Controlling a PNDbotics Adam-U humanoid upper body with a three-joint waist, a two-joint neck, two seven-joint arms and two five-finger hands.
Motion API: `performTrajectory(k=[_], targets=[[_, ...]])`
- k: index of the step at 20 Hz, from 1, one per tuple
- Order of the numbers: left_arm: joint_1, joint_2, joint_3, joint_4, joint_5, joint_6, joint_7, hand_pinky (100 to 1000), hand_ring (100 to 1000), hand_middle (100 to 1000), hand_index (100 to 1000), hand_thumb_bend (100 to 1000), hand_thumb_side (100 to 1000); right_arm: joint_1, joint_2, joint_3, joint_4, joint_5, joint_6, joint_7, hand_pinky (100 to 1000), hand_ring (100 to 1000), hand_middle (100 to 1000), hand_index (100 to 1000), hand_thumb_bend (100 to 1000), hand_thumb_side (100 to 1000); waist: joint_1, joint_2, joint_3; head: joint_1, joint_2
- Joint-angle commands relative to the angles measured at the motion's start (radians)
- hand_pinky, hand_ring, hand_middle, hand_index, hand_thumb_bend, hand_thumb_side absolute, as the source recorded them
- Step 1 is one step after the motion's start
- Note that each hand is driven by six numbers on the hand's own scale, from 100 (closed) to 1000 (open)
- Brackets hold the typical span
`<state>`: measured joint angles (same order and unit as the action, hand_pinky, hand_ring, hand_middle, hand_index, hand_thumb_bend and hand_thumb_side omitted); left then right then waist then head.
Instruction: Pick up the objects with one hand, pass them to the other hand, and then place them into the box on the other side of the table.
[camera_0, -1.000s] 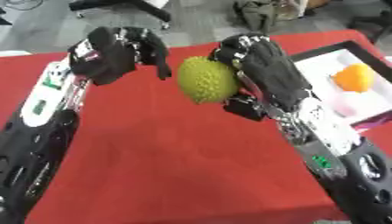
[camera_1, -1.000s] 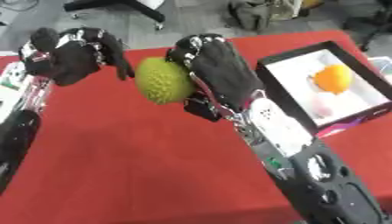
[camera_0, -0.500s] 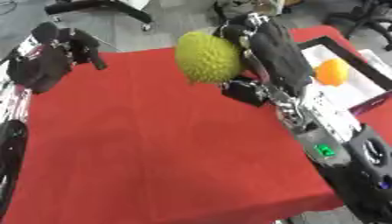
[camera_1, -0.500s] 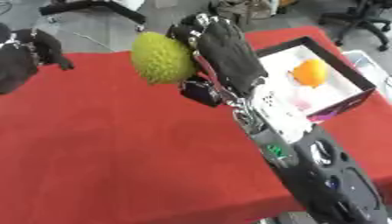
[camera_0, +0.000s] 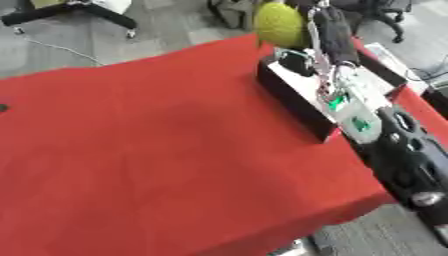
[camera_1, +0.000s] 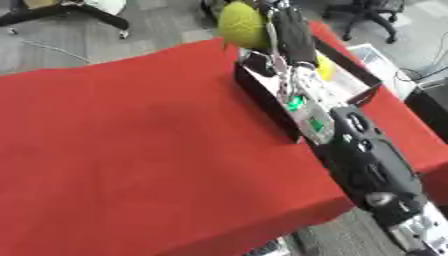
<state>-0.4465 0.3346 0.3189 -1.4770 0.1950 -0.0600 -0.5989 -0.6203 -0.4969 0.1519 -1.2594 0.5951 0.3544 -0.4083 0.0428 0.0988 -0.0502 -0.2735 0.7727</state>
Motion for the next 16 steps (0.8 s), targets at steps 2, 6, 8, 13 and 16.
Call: performTrajectory(k=[2, 6, 8, 13, 16], targets=[[0.017, 0.003, 0.082, -0.137, 0.026, 0.018, 0.078, 672, 516, 507, 689, 383, 719, -0.055, -0.067, -0.056, 0.239, -0.04, 0.01, -0.02, 490, 425, 513, 830, 100, 302, -0.001, -0.01, 0.009, -0.023, -0.003], [0.044, -0.029, 0.128, -0.239, 0.019, 0.067, 0.161, 669, 510, 501, 683, 364, 703, -0.078, -0.116, -0.041, 0.353, 0.113, 0.0, 0.189, 786, 823, 776, 980, 309, 599, -0.004, -0.01, 0.016, -0.026, -0.003], [0.059, -0.045, 0.135, -0.27, 0.017, 0.096, 0.181, 668, 509, 500, 682, 345, 707, -0.073, -0.149, -0.018, 0.34, 0.264, -0.031, 0.338, 1000, 1000, 920, 990, 497, 654, -0.006, -0.011, 0.018, -0.017, -0.003], [0.106, -0.083, 0.138, -0.321, 0.011, 0.137, 0.176, 670, 511, 501, 683, 333, 714, -0.019, -0.216, -0.046, 0.097, 0.605, -0.119, 0.66, 1000, 1000, 1000, 977, 605, 716, -0.01, -0.015, 0.012, 0.029, -0.003], [0.125, -0.113, 0.142, -0.358, 0.01, 0.147, 0.175, 671, 513, 504, 684, 328, 707, 0.041, -0.223, -0.109, -0.113, 0.68, -0.11, 0.68, 1000, 1000, 994, 975, 553, 659, -0.01, -0.016, 0.007, 0.084, -0.003]])
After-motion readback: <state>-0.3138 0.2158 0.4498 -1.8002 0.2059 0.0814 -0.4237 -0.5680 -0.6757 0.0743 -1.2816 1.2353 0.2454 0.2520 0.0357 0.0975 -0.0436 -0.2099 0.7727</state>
